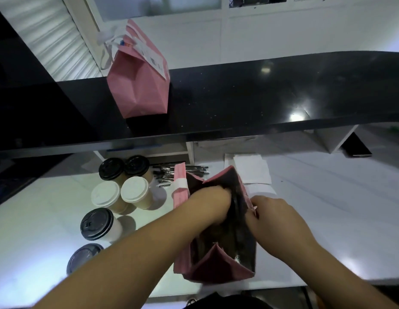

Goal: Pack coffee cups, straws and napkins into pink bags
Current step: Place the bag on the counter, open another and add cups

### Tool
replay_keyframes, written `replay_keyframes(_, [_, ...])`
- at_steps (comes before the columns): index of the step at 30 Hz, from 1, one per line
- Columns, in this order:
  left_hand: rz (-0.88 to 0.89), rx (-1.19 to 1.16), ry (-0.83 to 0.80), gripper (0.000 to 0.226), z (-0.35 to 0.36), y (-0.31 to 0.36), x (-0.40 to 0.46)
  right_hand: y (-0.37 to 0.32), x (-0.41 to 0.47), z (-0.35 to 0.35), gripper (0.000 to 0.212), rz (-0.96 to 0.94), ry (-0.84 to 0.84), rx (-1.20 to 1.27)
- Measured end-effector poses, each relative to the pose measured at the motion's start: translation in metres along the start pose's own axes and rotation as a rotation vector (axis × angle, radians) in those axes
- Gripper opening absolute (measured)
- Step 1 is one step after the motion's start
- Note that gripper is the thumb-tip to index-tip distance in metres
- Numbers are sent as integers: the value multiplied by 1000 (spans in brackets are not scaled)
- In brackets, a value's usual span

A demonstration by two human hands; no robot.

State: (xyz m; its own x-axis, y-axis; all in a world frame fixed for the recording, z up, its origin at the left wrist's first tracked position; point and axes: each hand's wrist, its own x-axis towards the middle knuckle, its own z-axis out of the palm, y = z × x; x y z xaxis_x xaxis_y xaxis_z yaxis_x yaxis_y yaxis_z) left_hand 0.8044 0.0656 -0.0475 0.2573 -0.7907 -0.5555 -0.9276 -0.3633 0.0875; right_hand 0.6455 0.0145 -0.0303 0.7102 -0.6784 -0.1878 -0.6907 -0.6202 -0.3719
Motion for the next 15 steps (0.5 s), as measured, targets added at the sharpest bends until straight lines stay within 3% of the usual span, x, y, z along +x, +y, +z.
replay_keyframes(2, [82, -1, 138, 26, -18, 0, -26, -2, 0, -1, 21, -2, -8, 6])
replay_keyframes(6, [158, -207, 496, 20, -43, -23, -87, -4, 0, -2, 23, -17, -3, -3])
replay_keyframes(9, [54, -382, 677, 11, -38, -60, -124, -7, -1, 0, 23, -21, 13, -26])
replay_keyframes(12, [-118, -388, 596, 12, 1, -108, -137, -11, 1, 2, 22, -6, 16, -36])
replay_keyframes(15, [-271, -176, 244, 41, 57, -139, -143, -14, 2, 3, 22, 2, 11, -47])
